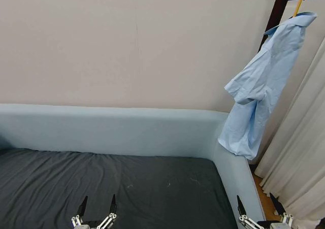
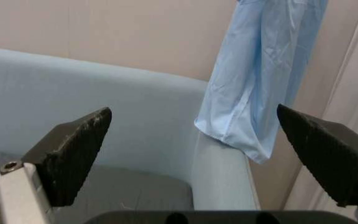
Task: Pick up the clothes from the sofa and hang them on the clothes hanger.
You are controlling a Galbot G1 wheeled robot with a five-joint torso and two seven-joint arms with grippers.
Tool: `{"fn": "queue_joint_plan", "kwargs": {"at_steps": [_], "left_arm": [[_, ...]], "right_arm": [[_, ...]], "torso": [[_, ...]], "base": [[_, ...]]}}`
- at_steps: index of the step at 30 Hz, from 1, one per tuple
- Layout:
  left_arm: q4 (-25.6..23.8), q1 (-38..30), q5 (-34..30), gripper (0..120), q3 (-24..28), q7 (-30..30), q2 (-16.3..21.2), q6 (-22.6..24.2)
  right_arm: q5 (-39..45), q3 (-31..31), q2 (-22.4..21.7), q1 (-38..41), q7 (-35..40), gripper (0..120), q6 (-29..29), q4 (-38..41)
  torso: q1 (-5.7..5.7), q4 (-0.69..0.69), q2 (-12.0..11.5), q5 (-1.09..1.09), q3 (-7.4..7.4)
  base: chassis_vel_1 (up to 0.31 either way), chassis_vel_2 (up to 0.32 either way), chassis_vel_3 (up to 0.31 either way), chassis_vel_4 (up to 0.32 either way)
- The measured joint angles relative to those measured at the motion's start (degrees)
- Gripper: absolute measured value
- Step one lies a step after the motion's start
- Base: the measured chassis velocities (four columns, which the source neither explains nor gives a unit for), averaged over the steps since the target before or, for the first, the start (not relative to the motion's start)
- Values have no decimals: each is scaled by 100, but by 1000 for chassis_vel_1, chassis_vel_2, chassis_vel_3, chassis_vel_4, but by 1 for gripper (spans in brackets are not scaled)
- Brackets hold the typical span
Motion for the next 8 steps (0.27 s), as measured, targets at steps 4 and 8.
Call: {"fn": "queue_joint_plan", "kwargs": {"at_steps": [4, 8], "left_arm": [[-1, 0, 2, 100, 2, -1, 0, 1], [-3, -1, 2, 100, 3, -3, 0, 3]], "right_arm": [[5, -1, -4, 5, 4, 100, -8, 0], [14, -1, -8, 9, 6, 100, -12, 0]], "torso": [[0, 0, 0, 0, 0], [0, 0, 0, 0, 0]], "base": [[0, 0, 0, 0], [0, 0, 0, 0]]}}
